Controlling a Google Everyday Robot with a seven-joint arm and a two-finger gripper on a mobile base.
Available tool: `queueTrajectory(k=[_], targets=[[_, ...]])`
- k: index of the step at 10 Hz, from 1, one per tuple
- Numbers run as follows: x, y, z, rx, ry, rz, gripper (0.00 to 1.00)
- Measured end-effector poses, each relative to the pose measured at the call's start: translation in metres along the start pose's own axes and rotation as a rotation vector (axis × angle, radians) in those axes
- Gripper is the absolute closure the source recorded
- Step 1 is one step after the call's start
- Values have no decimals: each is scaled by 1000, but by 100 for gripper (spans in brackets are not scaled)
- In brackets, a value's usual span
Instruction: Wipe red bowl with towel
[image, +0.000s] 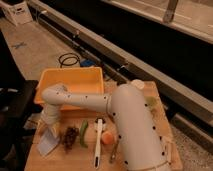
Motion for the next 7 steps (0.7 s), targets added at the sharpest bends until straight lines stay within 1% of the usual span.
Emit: queueTrajectory(k=[2, 6, 7], targets=[[-1, 3, -1, -8, 1, -5, 53], [0, 3, -2, -8, 5, -6, 95], [0, 3, -2, -6, 7, -7, 100]])
